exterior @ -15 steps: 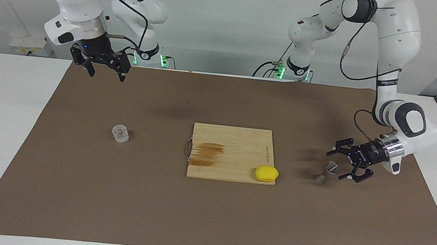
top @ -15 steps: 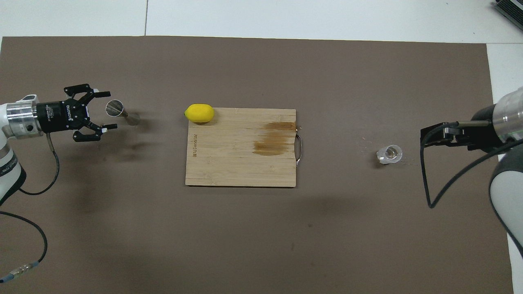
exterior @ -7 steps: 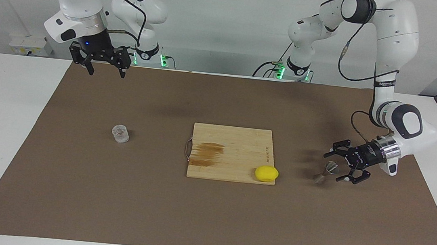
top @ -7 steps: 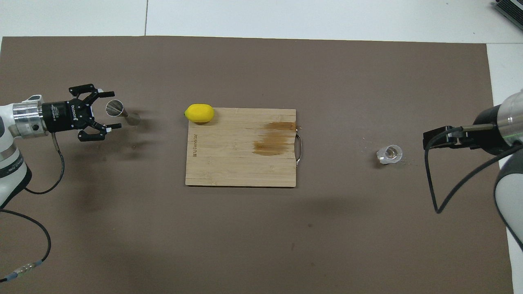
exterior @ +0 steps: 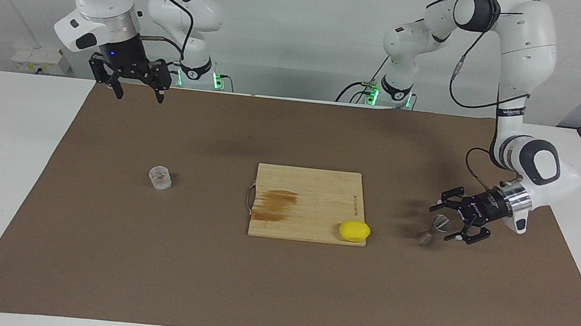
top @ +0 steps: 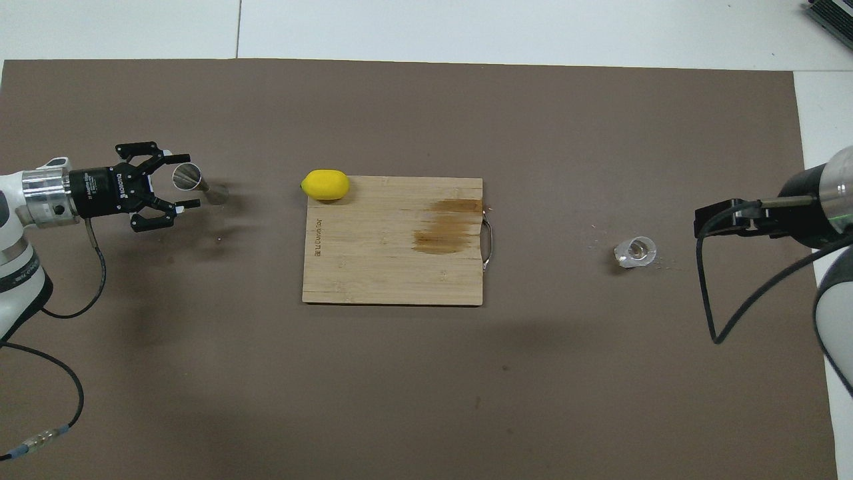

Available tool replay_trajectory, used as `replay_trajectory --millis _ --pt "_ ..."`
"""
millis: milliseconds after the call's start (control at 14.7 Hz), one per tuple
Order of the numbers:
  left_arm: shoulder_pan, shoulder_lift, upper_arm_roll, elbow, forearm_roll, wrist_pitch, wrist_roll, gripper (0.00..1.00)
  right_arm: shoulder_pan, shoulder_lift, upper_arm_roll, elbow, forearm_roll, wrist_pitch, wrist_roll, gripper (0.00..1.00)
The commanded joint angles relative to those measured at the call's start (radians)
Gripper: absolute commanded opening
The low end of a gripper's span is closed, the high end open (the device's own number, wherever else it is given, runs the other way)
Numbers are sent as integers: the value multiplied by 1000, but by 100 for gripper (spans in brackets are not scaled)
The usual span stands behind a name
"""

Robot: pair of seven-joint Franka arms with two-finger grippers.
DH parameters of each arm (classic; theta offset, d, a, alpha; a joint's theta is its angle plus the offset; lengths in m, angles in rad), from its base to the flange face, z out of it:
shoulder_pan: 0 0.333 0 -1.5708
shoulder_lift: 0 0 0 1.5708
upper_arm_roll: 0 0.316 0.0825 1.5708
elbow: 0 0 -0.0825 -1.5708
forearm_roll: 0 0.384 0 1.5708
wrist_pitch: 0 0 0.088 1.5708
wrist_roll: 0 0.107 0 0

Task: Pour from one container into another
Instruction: 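Grasp the silver cup with the left gripper and carry it onto the board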

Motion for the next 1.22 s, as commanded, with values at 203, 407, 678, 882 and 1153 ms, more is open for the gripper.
replay_trajectory --millis 203,407,678,882,1153 --pt "1 -11 5 -23 -32 8 18 0 6 85 10 122 -39 -52 108 92" --pt "-8 -13 3 -20 -36 -3 -1 0 4 89 13 123 -33 -41 112 92" --pt "-11 -10 -35 27 -42 -67 -38 0 2 74 13 89 -25 -52 114 94" --pt "-11 -11 -84 52 -56 -109 -38 0 -4 55 13 66 -23 -54 117 95" --pt "-74 -20 -141 95 -64 -72 -99 0 -10 43 12 47 -20 -45 97 99"
